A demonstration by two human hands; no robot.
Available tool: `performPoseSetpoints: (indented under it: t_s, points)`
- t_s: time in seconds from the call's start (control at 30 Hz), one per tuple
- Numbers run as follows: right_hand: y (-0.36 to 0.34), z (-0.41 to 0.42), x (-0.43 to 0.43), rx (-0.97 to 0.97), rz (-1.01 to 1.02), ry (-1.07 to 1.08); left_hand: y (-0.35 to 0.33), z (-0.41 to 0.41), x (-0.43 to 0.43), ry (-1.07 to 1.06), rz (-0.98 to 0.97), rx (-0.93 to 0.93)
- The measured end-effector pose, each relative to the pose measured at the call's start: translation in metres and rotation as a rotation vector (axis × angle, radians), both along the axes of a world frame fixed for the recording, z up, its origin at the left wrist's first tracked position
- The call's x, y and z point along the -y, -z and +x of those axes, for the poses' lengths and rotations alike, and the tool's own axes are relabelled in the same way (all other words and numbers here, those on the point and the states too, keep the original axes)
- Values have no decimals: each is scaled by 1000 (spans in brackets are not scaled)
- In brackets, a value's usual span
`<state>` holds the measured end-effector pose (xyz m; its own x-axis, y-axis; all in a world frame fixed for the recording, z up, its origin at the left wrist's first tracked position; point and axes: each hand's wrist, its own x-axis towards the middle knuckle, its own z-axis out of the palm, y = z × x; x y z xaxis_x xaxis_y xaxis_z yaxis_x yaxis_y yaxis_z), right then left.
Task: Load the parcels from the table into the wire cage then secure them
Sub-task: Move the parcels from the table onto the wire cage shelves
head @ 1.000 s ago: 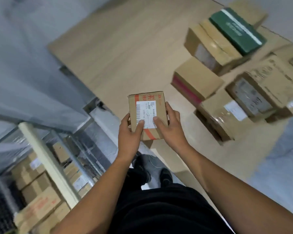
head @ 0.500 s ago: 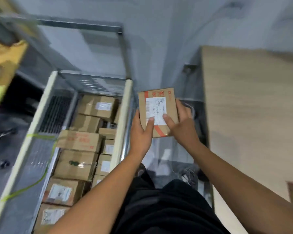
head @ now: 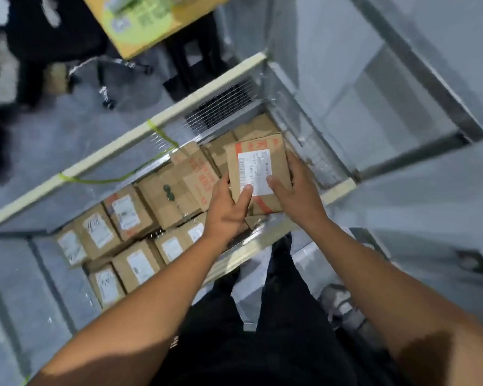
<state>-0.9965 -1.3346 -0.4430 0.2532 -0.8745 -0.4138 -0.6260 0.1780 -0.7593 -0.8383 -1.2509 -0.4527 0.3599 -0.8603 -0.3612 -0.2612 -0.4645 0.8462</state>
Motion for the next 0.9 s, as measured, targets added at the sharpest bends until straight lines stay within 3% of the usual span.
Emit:
performPoseSetpoints:
  t_s: [0.3, 0.57, 0.77, 0.9]
  points:
    - [181, 61, 124, -84, 109, -220, 152, 77, 55, -69, 337, 426]
    - [375, 127, 175, -93, 33, -272, 338, 124, 106, 11, 396, 622]
    - [437, 166, 184, -344, -16, -346, 390, 121, 93, -15, 336, 816]
    - [427, 171, 191, -556, 75, -489, 377, 128, 98, 14, 352, 705]
